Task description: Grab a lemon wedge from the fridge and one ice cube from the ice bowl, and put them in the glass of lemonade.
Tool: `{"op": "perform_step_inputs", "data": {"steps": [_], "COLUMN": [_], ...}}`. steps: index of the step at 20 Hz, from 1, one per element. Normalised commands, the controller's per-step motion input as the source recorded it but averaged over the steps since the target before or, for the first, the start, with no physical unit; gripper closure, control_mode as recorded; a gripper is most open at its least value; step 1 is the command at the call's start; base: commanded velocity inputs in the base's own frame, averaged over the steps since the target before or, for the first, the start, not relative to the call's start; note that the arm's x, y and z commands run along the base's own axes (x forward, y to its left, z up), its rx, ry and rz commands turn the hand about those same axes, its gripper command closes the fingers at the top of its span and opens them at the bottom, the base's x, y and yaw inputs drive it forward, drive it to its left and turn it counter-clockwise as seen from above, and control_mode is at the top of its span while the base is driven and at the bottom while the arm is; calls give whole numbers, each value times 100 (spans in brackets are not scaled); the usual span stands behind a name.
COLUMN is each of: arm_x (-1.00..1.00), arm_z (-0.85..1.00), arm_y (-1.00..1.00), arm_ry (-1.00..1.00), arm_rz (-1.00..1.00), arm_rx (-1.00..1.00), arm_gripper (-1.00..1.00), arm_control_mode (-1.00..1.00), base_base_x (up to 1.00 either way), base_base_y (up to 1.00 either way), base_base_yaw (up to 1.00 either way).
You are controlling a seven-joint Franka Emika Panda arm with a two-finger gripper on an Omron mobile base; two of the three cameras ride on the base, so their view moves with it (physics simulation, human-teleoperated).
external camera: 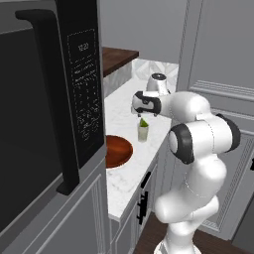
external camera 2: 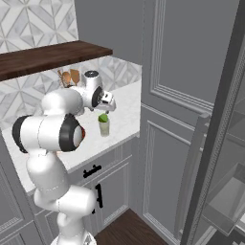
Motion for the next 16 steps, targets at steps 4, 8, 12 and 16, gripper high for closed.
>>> {"op": "perform_step_inputs", "data": {"steps": [4, 8, 12, 16], "arm_x": [-85, -100, -100, -100], "arm_z": [43, 95, 74, 0], "arm_y": [-2, -11, -11, -1], "arm_ry": [0, 0, 1, -1], "arm_rz": [0, 3, 3, 0], "arm_rx": [1, -9, -7, 0], "arm_gripper": [-100, -100, -100, -100], "arm_control_mode": [-100, -100, -100, -100], "base_base_x": [0, 0, 0, 0], "base_base_y": [0, 0, 0, 0], "base_base_yaw": [0, 0, 0, 0]}}
